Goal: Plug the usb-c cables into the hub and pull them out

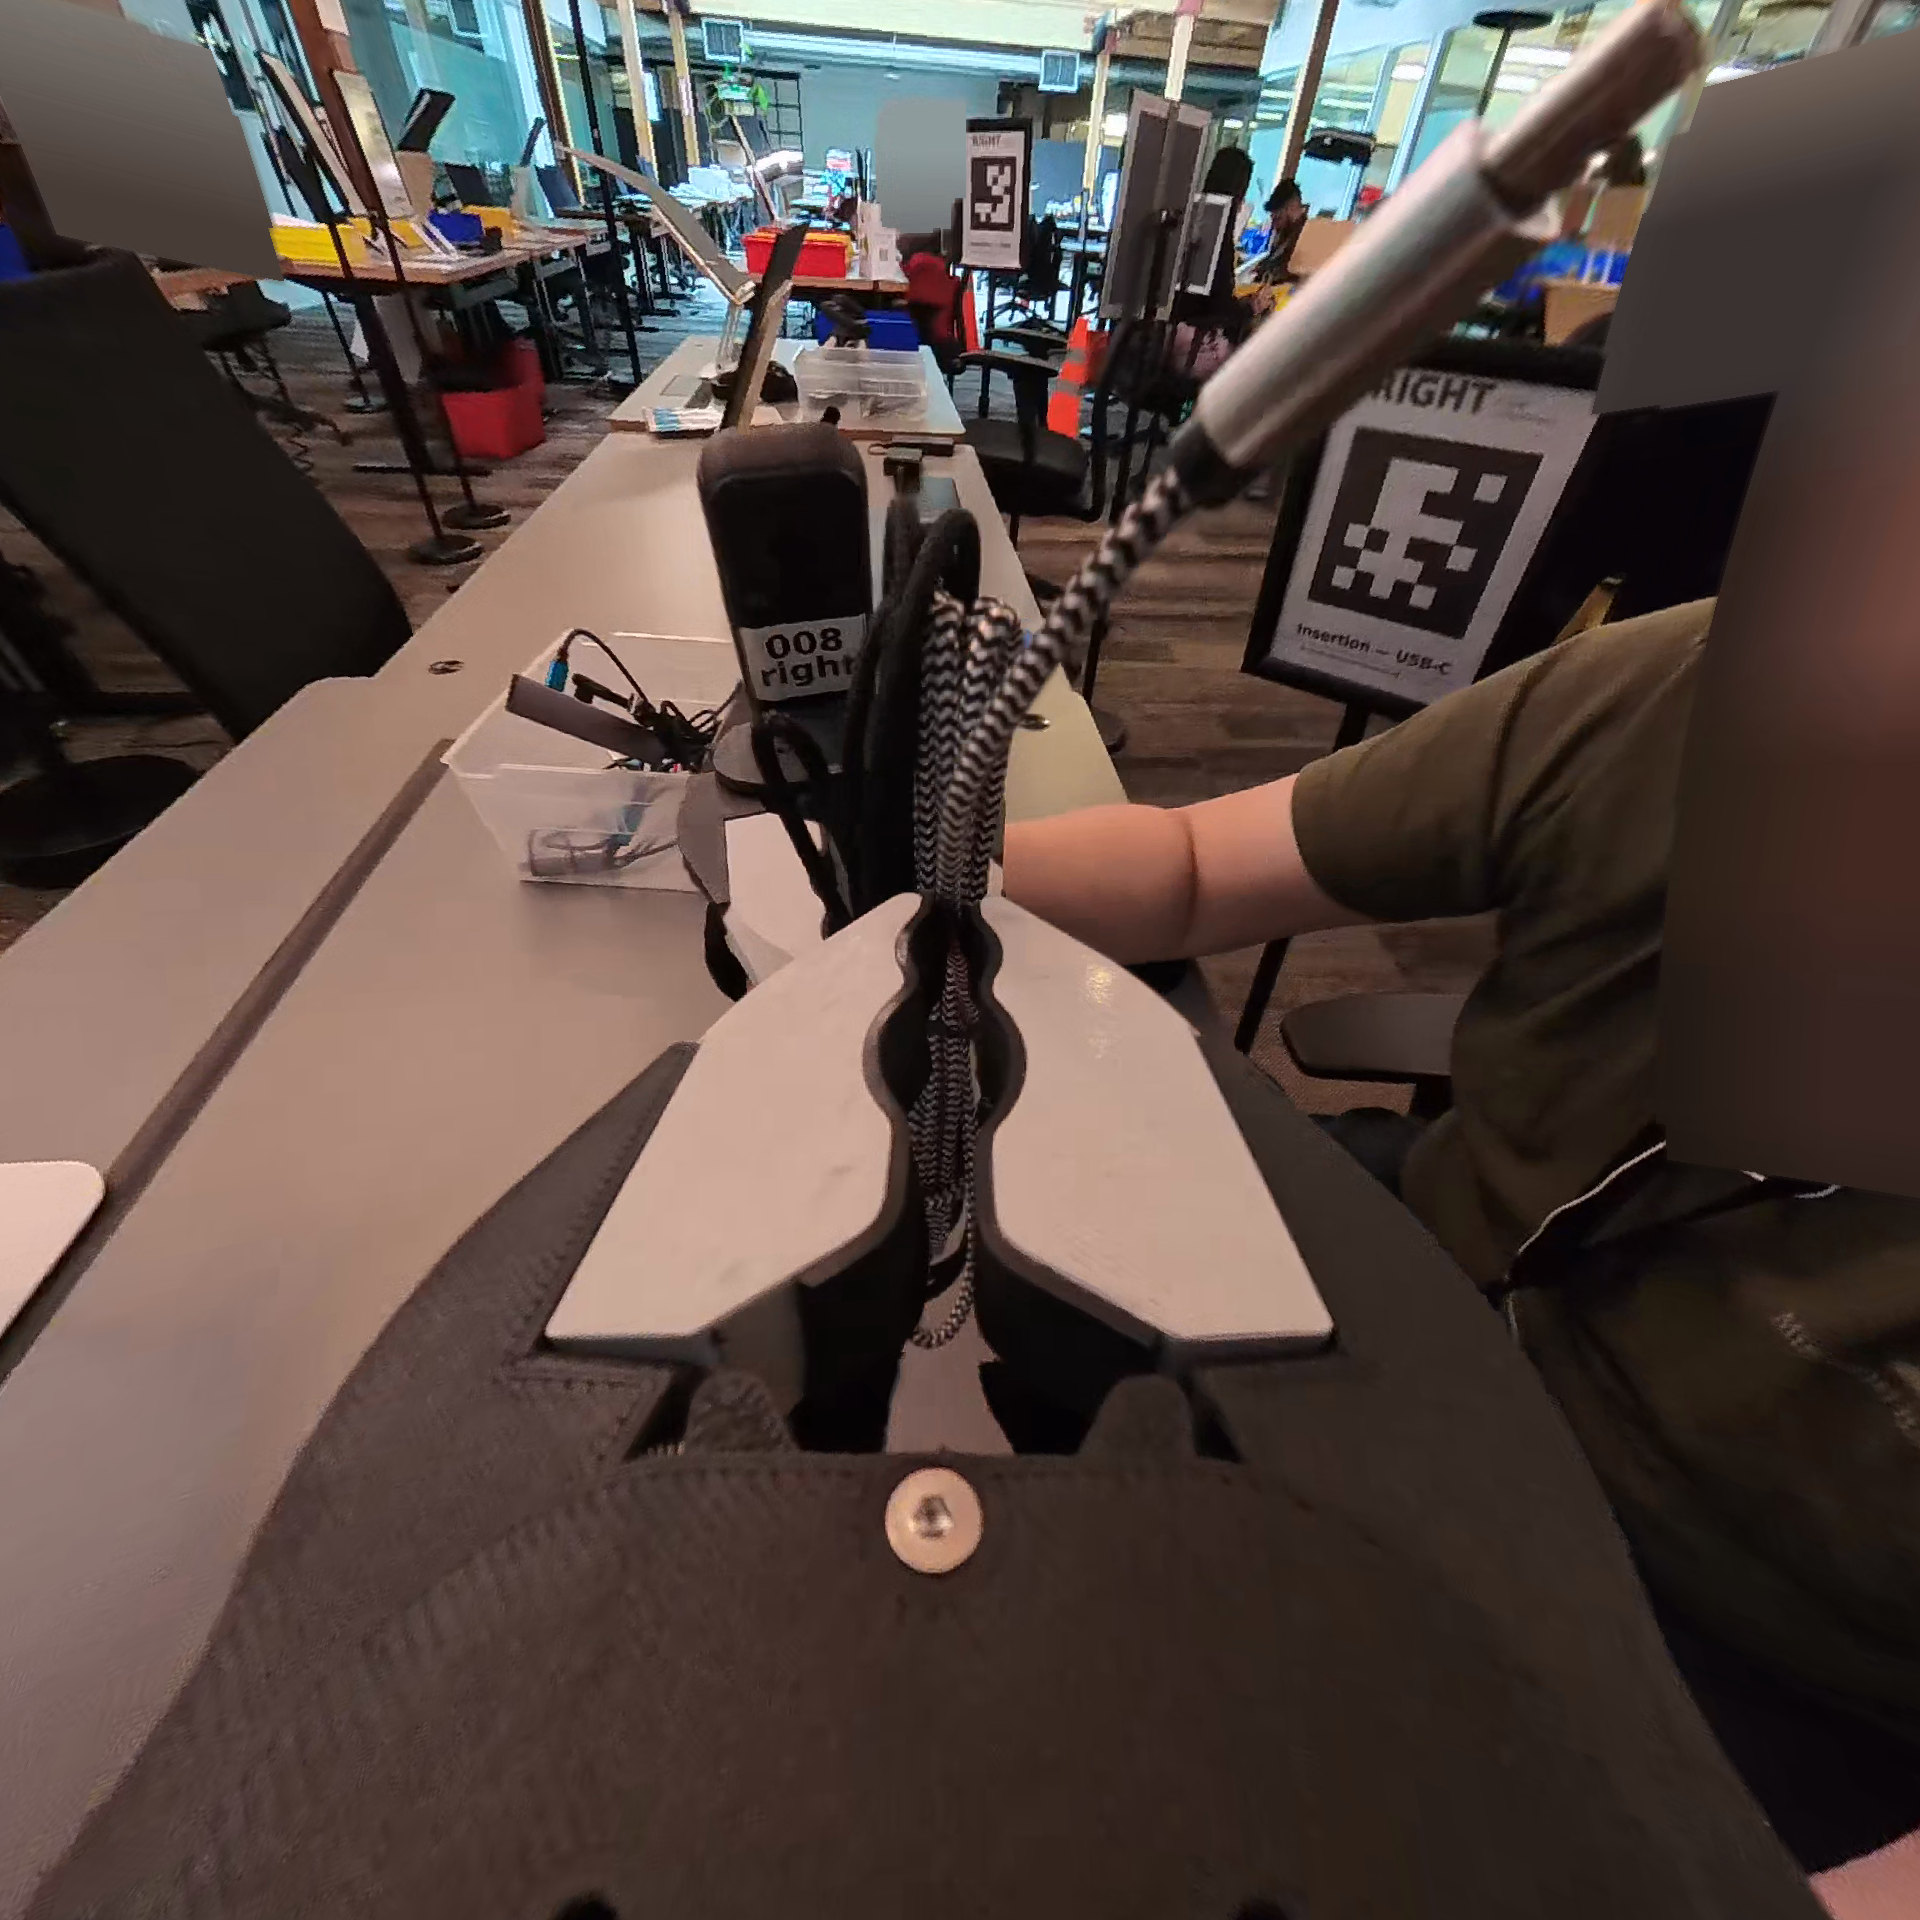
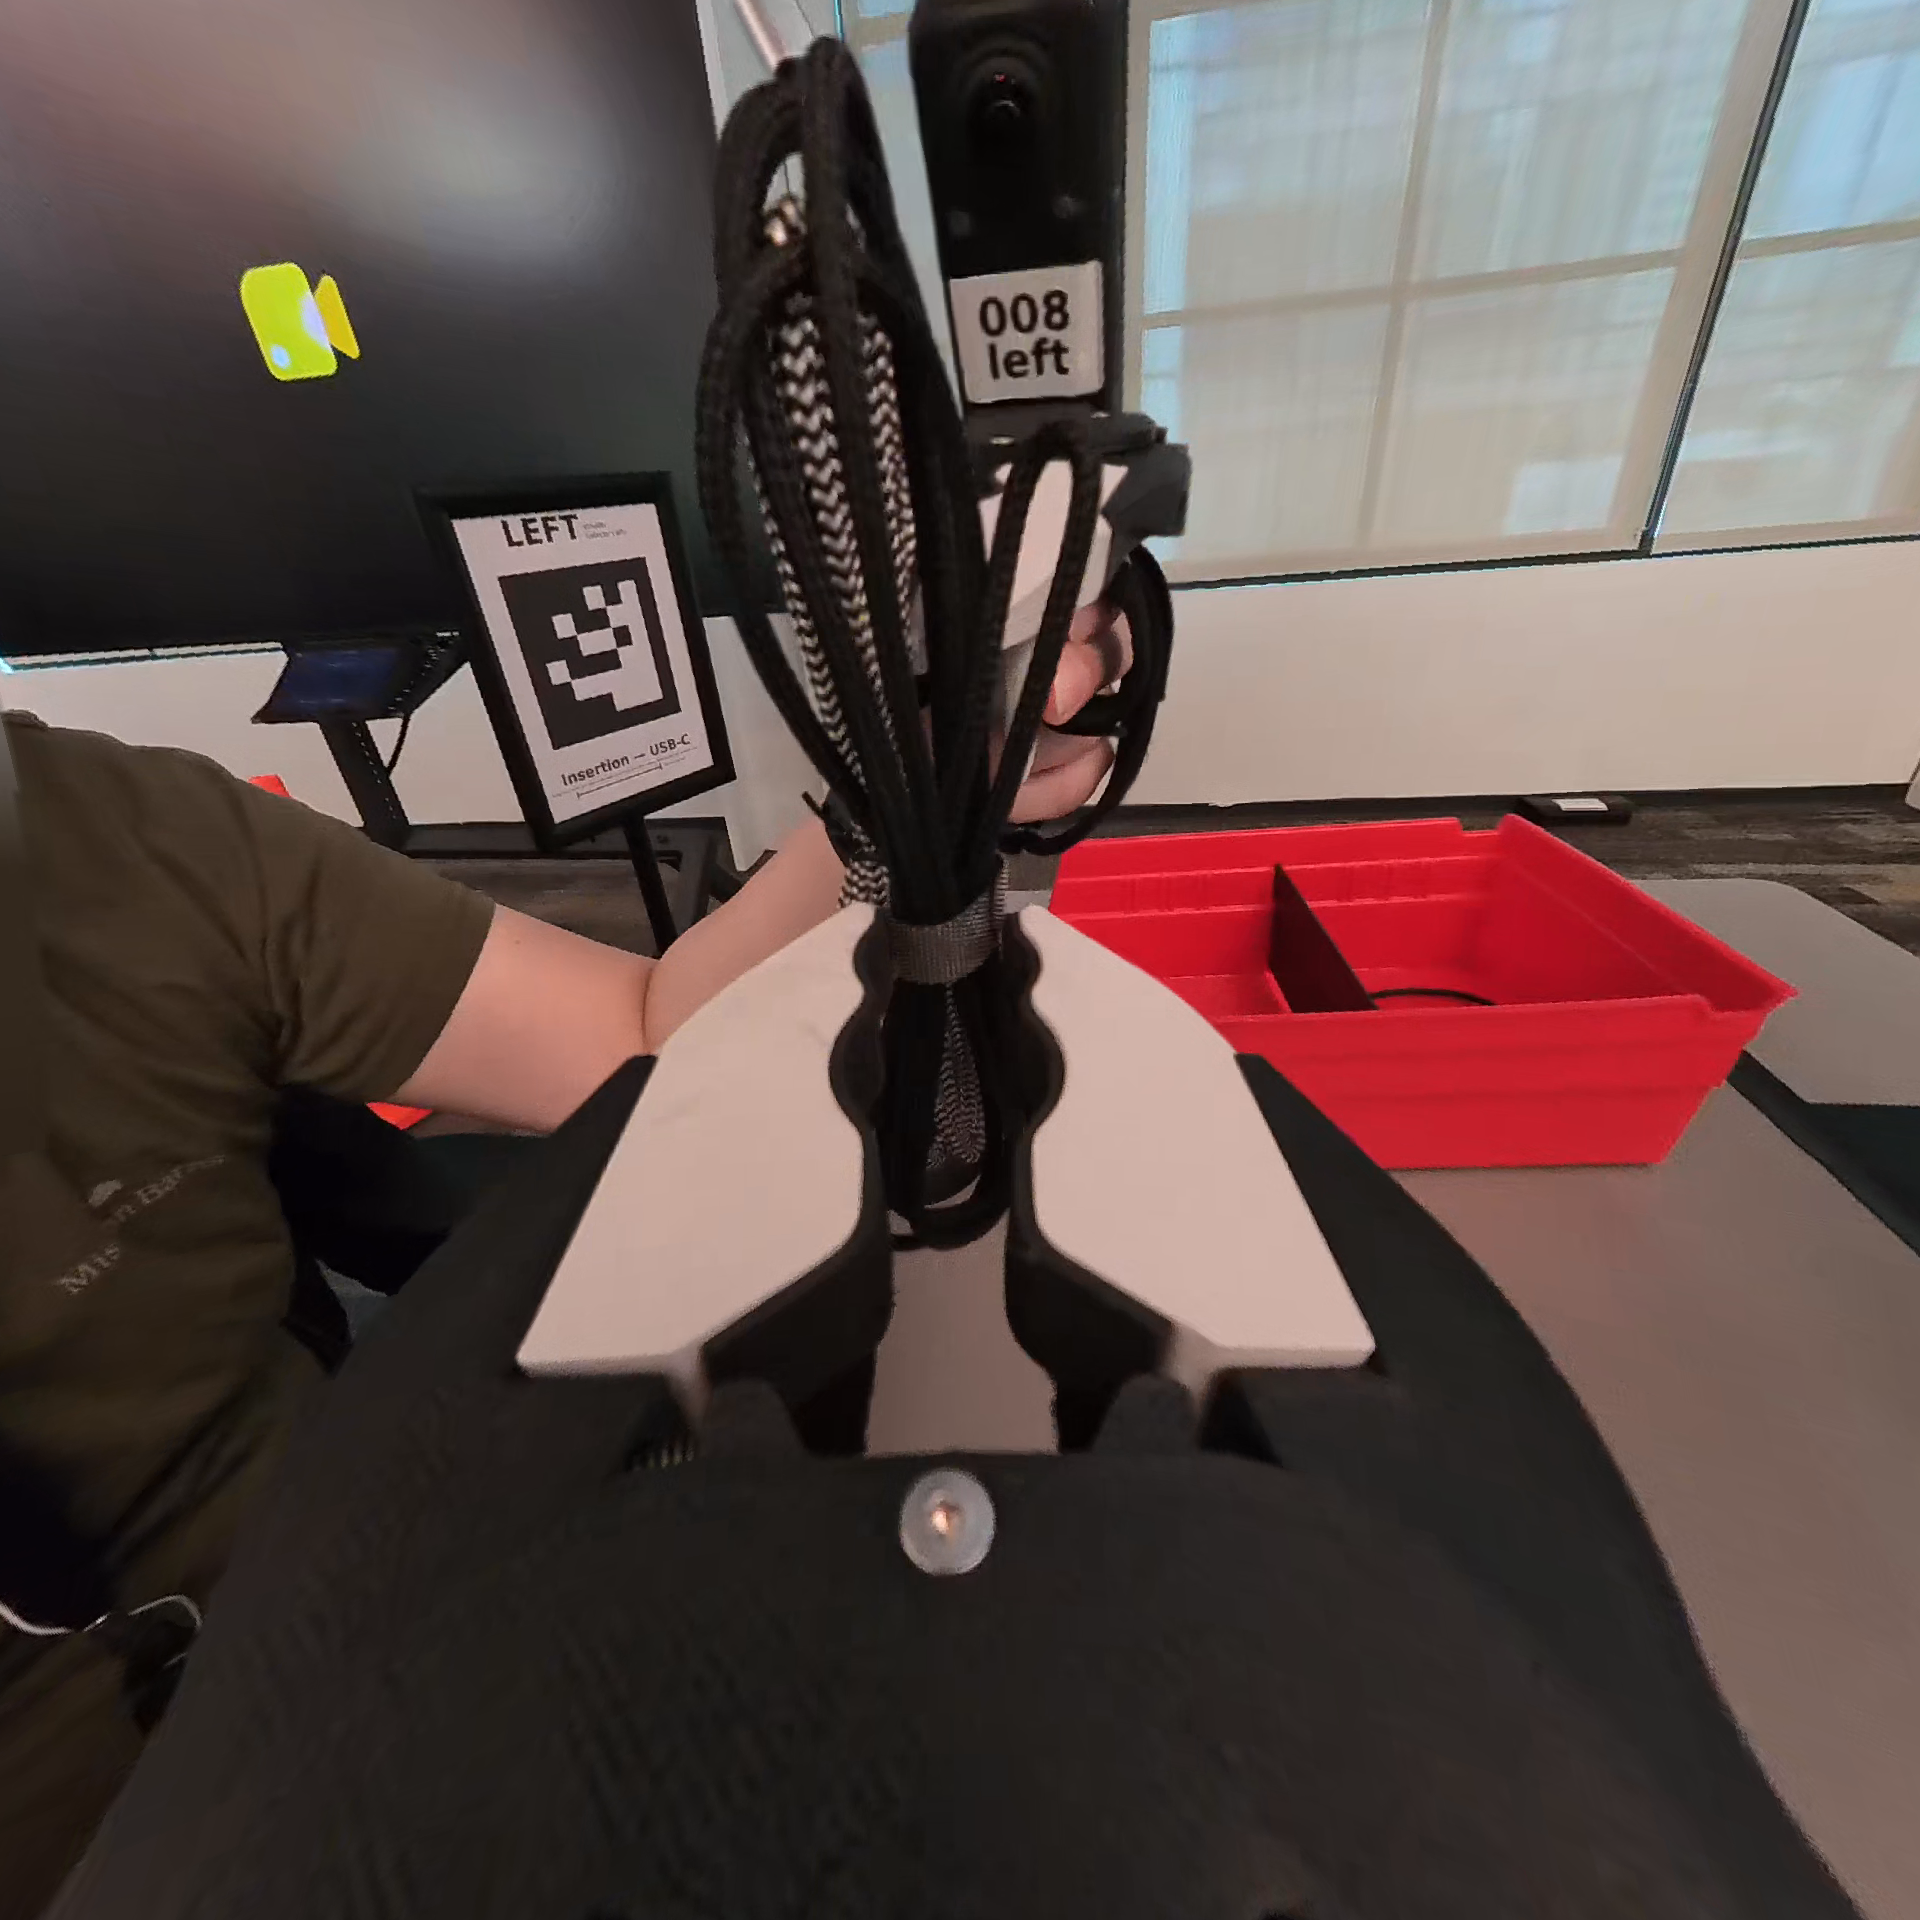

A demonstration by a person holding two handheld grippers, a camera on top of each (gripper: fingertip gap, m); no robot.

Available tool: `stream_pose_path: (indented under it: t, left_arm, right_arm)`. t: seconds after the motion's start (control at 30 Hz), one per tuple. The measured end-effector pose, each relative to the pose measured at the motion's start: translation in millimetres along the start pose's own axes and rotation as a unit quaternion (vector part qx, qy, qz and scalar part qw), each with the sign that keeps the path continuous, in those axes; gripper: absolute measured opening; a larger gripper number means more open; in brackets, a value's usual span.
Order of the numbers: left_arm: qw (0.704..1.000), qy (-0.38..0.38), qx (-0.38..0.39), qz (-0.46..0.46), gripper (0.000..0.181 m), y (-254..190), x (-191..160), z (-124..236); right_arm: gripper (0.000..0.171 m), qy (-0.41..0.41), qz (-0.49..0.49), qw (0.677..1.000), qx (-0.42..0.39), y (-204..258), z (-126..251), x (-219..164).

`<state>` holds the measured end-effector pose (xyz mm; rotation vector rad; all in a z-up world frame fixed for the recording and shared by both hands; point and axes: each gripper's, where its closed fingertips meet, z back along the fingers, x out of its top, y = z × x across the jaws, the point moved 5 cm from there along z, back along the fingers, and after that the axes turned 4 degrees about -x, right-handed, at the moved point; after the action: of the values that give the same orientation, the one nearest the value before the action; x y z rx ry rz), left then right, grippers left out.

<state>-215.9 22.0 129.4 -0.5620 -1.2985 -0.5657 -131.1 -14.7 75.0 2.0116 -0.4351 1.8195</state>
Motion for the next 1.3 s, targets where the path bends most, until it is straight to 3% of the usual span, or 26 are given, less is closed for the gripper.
stream_pose_path:
  t: [0.1,0.27,0.3,0.37,0.47,0.63,0.77,0.9,0.97,1.03,1.1,1.13,1.2,1.3]
  left_arm:
    - [0.999,-0.03,0.021,0.02,0.005,5.7,3.3,1.5]
    - [0.99,-0.052,0.112,0.061,0.05,27.9,-3.5,7.8]
    - [0.991,-0.038,0.108,0.07,0.052,29.6,-8.1,4.7]
    - [0.992,-0.012,0.092,0.085,0.052,31.4,-16.6,-4.8]
    - [0.992,-0.001,0.088,0.086,0.034,35.4,-21.6,-16.8]
    - [0.993,-0.01,0.081,0.09,0.025,40.7,-19.6,-17.1]
    - [0.993,-0.027,0.073,0.091,0.02,41.1,-16.2,-8.6]
    - [0.988,-0.078,0.084,0.107,0.018,42.9,-8.1,23.4]
    - [0.987,-0.086,0.094,0.102,0.019,41.8,-5.9,33.4]
    - [0.986,-0.07,0.117,0.097,0.019,42.4,-7.4,37.5]
    - [0.98,-0.033,0.166,0.104,0.02,48.2,-14.0,39.8]
    - [0.974,-0.009,0.199,0.108,0.02,52.6,-18.8,41.2]
    - [0.964,0.029,0.242,0.11,0.02,58.0,-26.0,41.7]
    - [0.961,0.044,0.239,0.133,0.02,60.0,-30.7,33.2]
  right_arm:
    - [0.017,-0.007,0.021,0.999,-0.039,-3.6,2.4,6.1]
    - [0.015,-0.026,0.033,0.993,-0.114,-8.3,8.3,19.6]
    - [0.015,-0.029,0.03,0.991,-0.129,-9.4,9.0,21.3]
    - [0.015,-0.035,0.02,0.987,-0.155,-12.0,10.7,24.0]
    - [0.015,-0.032,0.011,0.984,-0.177,-16.1,13.2,24.3]
    - [0.016,-0.034,-0.008,0.986,-0.165,-20.6,17.9,24.7]
    - [0.015,-0.041,-0.035,0.988,-0.141,-22.9,23.3,26.8]
    - [0.014,-0.062,-0.047,0.986,-0.151,-33.0,45.2,36.6]
    - [0.015,-0.036,-0.05,0.986,-0.155,-35.9,48.5,35.3]
    - [0.015,0.041,-0.073,0.981,-0.175,-44.8,51.1,23.0]
    - [0.015,0.168,-0.084,0.951,-0.246,-62.9,66.7,-1.2]
    - [0.015,0.245,-0.069,0.92,-0.3,-73.0,81.2,-15.0]
    - [0.015,0.39,-0.044,0.836,-0.382,-85.9,113.9,-41.1]
    - [0.015,0.551,-0.083,0.718,-0.418,-92.2,146.6,-87.1]
